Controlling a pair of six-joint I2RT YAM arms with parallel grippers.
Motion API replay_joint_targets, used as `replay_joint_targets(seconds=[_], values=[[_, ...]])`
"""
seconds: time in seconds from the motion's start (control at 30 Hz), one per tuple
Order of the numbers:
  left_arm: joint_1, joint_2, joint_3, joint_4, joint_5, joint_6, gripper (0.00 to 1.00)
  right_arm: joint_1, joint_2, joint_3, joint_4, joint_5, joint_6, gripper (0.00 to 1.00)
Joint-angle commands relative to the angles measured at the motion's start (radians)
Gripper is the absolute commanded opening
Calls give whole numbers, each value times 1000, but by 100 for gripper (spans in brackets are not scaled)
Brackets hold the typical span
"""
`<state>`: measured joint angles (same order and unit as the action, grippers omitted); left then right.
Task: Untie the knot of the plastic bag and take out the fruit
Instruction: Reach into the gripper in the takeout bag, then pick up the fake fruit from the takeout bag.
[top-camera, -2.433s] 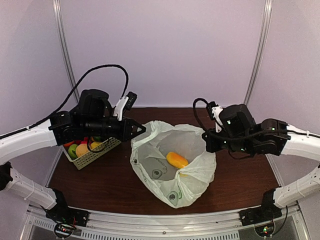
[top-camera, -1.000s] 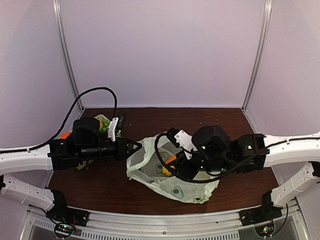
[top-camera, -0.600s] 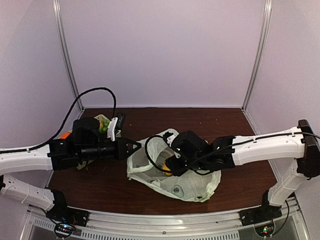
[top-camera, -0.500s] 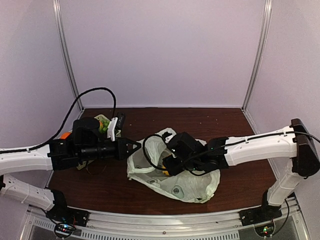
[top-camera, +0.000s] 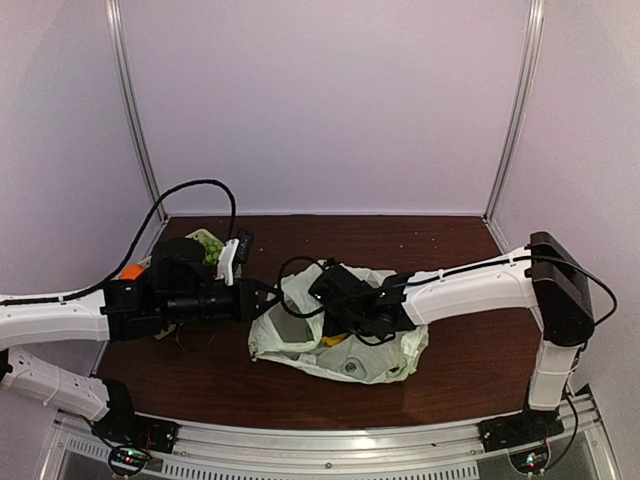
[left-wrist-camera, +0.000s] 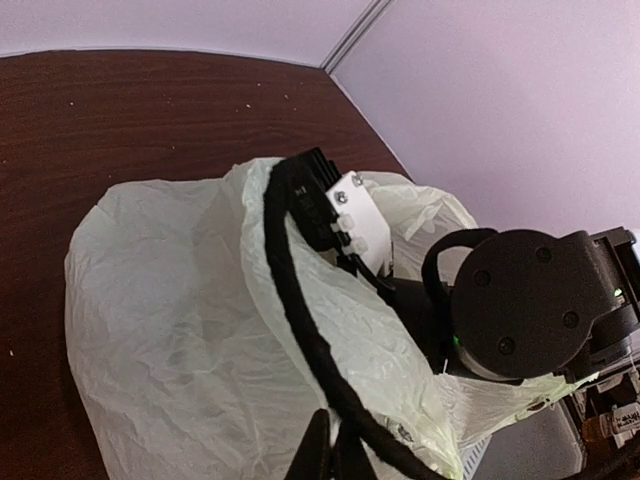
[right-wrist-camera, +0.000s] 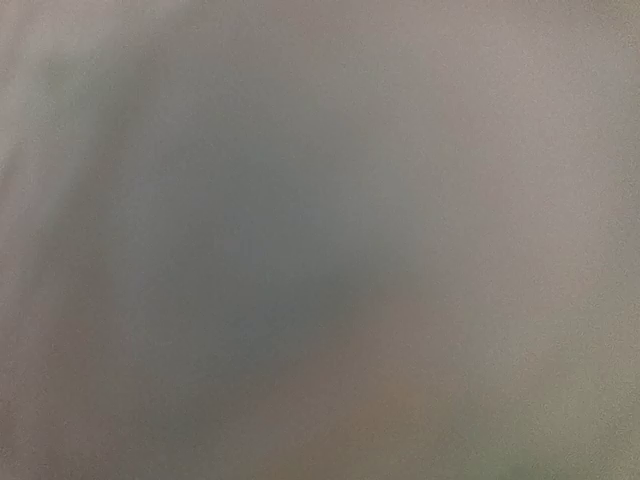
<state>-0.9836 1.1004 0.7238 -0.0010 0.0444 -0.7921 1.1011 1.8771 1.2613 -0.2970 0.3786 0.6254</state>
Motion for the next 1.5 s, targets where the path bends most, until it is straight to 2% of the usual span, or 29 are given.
replay_joint_targets(seconds=[0.0, 0.2, 0.33, 0.6, 0.8, 1.17, 1.47], values=[[-1, 10, -25, 55, 0, -14, 0, -14, 53, 27, -8, 44, 39, 78], [-1, 5, -44, 70, 3, -30, 0, -18, 117, 52, -23, 52, 70, 82], [-1, -7, -50, 69, -1, -32, 0, -23, 134, 47, -9, 51, 79, 81], [-1, -5, -49, 64, 1, -29, 0, -41, 152, 58, 9, 15, 64, 48], [-1, 5, -45, 58, -2, -40, 0, -39, 68, 6, 44, -14, 41, 36], [-1, 8, -32, 61, -61, -73, 0, 11, -200, -172, 189, -169, -132, 34], [-1, 7, -34, 79, -105, -116, 0, 69, -391, -338, 328, -355, -172, 35]])
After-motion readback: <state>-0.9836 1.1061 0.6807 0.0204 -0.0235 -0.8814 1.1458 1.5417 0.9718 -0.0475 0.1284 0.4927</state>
